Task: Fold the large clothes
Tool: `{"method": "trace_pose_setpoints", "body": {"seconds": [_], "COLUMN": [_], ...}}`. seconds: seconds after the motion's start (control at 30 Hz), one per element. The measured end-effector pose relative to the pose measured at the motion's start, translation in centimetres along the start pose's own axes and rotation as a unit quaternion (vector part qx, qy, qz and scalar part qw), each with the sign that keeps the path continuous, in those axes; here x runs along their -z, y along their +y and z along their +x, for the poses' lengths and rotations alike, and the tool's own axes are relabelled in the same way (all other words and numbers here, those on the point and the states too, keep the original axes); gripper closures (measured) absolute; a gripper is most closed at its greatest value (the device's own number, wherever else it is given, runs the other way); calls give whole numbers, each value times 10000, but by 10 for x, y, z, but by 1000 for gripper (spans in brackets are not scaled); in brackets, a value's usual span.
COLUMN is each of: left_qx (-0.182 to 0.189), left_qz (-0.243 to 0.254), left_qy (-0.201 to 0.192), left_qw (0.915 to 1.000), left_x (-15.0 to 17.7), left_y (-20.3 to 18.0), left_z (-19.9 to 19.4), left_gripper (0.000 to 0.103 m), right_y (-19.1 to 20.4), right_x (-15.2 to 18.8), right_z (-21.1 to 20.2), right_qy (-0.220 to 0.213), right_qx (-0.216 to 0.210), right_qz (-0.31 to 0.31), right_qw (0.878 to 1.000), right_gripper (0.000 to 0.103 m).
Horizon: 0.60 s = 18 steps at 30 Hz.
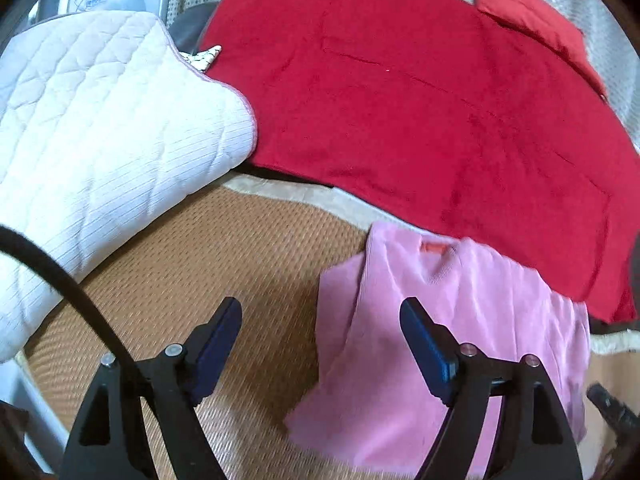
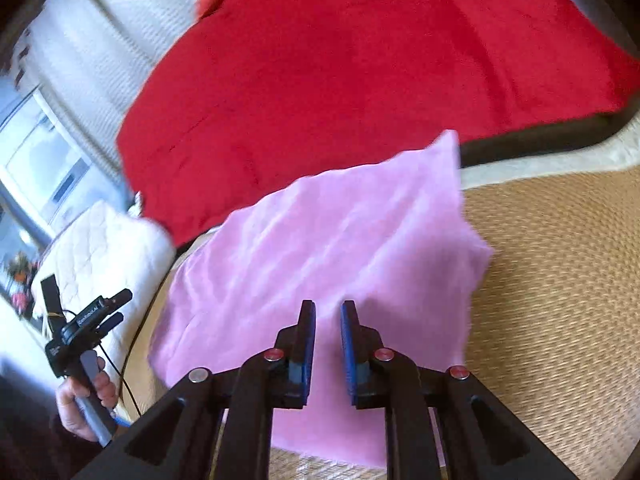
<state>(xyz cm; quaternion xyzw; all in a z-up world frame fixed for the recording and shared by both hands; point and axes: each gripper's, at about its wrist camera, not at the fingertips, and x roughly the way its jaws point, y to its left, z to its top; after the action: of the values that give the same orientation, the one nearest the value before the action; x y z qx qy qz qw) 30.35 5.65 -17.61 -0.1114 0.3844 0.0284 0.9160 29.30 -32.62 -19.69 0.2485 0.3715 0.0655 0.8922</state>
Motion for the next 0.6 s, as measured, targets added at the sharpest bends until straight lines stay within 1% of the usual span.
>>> {"method": "trace_pose_setpoints", "body": {"seconds": [0.07, 0.1, 0.13, 0.17, 0.2, 0.23, 0.27, 0.33, 0.37, 0.43, 0.47, 0.53, 0.6], "left_qx": [-15, 4, 50, 77, 153, 254, 257, 187, 262, 502, 570, 606, 693], "left_qz": [-105, -181, -334, -452, -612, -792, -863, -1084, -1230, -1419, -1459, -1433, -1396], "left_qy": [-64, -27, 113, 229, 395, 601, 692, 872, 956, 1067, 1061, 922, 939], "left_qw": [9999, 9998, 9994, 9987, 9972, 9947, 9935, 9901, 9874, 9828, 9819, 9835, 9833], "left_x": [19, 29, 42, 47, 53, 59, 63, 71, 73, 75, 74, 72, 70], "left_y": [7, 10, 15, 18, 22, 25, 26, 28, 29, 28, 27, 19, 12], "left_z": [-11, -15, -14, -11, -6, 1, 3, 10, 15, 21, 24, 26, 32], "left_gripper": [18, 18, 18, 18, 18, 18, 18, 18, 18, 18, 18, 18, 18], "right_y": [10, 13, 14, 16, 17, 15, 10, 2, 2, 3, 4, 10, 20], "right_x": [7, 11, 14, 18, 19, 26, 31, 33, 32, 28, 25, 24, 22], "right_z": [3, 10, 15, 23, 26, 36, 44, 59, 56, 48, 43, 38, 37], "right_qy": [71, 159, 203, 236, 238, 173, 163, 431, 333, 192, 106, -50, -128], "right_qx": [-80, -149, -155, -80, 4, 125, 321, 573, 628, 484, 349, 154, 7], "right_qz": [-81, -97, -135, -235, -304, -332, -280, -302, -357, -350, -311, -378, -505], "right_qw": [9999, 9997, 9996, 9994, 9993, 9992, 9990, 9970, 9968, 9980, 9989, 9992, 9986], "right_gripper": [79, 75, 67, 56, 22, 13, 14, 33, 38, 70, 70, 70, 70]}}
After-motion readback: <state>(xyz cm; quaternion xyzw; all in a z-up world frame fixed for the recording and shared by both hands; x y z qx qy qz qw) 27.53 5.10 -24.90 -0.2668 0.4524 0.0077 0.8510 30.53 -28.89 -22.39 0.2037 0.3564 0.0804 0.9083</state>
